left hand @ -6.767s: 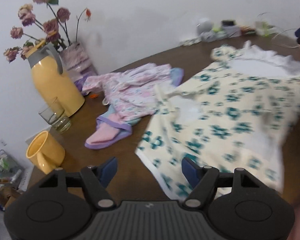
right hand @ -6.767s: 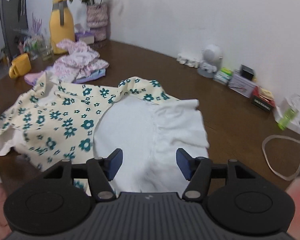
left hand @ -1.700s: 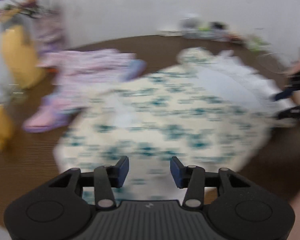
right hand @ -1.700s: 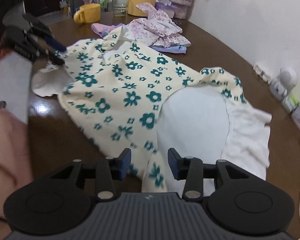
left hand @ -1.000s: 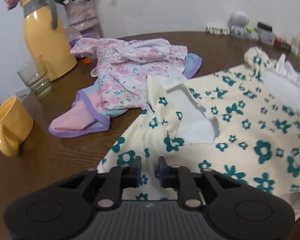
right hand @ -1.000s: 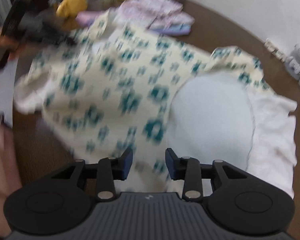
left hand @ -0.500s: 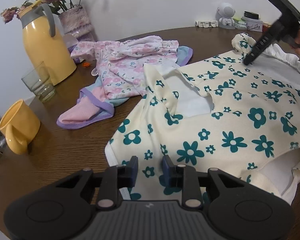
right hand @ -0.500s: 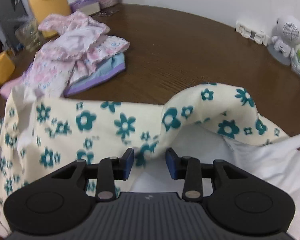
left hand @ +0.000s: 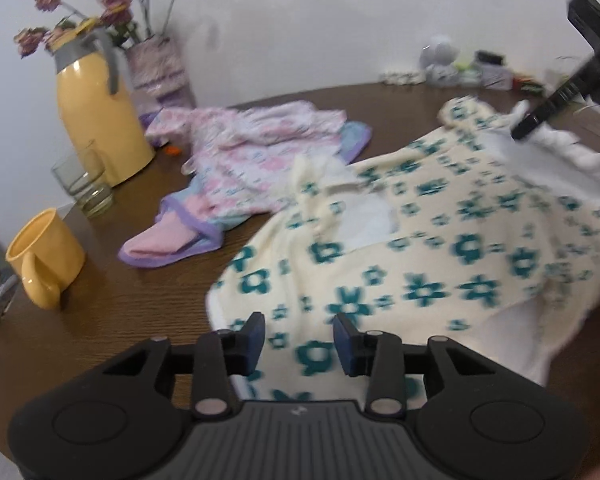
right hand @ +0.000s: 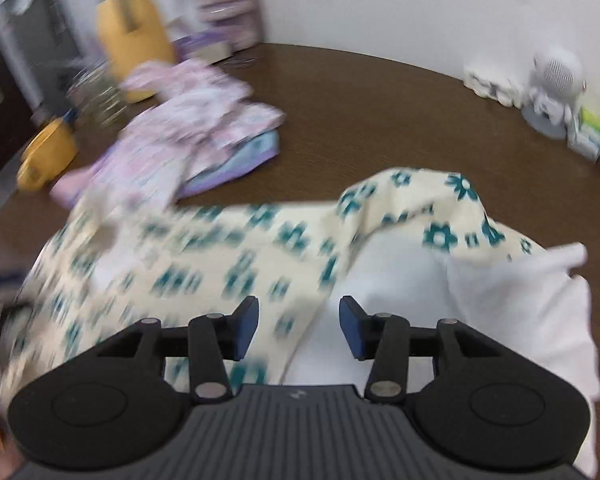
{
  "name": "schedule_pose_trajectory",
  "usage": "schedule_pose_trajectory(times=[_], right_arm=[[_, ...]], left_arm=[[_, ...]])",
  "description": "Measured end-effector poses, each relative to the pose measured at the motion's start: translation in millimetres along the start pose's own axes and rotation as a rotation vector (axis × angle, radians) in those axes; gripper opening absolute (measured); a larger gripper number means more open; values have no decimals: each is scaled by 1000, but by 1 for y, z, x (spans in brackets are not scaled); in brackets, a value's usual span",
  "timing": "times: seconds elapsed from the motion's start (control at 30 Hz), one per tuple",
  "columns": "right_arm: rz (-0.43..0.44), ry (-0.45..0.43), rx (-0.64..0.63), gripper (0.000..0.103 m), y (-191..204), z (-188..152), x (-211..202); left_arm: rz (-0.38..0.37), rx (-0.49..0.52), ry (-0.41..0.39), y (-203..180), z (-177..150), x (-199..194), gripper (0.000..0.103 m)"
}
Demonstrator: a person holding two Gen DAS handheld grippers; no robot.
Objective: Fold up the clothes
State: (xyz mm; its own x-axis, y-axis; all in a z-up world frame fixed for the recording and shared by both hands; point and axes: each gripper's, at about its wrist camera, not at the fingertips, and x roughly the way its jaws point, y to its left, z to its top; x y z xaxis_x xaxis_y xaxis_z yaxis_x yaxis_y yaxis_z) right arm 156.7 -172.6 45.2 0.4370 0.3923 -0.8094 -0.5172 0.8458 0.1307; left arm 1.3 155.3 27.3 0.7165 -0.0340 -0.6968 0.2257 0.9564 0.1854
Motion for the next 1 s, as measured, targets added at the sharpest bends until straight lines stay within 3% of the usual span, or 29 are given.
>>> schedule_pose_trajectory(times=[0.13,0.27,0.33,0.5,0.53,0.57,0.6,0.63,0.67,0.7,0.73,0.77,0.8,1.0], right_arm=[[-17,54,-188,41,38,-56,-36],[-105,122,-300,30,56,-108,-49],[-162,145,-306,18,54,-126,-50],[-190,123,-234,17,34,-140,-54],[-181,106,-224,25,34,-141,-59],[-174,82,-216,32,35,-141,-66],[-166,57,-209,49,36,-141,-73],[-159,32,-201,58,37,-141,-80],[-148,6,-193,62,39,-141,-88],[-133,-22,-184,71,42,-143,-98],[-119,-50,-175,85,44,-145,-107],[-110,-74,-167,90,47,-147,-115],[-107,-93,-161,99,49,-150,-121],[-185,-153,-75,103,61,-176,-133]], left_arm=[[-63,76,7,-26,-4,-9,25],[-66,125,34,-47,-10,-6,24],[-55,128,53,-51,-14,-2,24],[-55,80,74,-44,-14,2,26],[-49,72,77,-43,-13,1,27],[-29,78,70,-44,-13,-3,37],[-1,89,57,-47,-12,-8,43],[23,97,38,-48,-11,-14,56],[37,98,13,-50,-10,-21,66],[40,92,-12,-51,-9,-28,71],[39,84,-26,-53,-10,-34,83],[37,78,-28,-57,-12,-37,95],[35,71,-30,-60,-15,-40,99],[22,31,-40,-82,-30,-57,103]])
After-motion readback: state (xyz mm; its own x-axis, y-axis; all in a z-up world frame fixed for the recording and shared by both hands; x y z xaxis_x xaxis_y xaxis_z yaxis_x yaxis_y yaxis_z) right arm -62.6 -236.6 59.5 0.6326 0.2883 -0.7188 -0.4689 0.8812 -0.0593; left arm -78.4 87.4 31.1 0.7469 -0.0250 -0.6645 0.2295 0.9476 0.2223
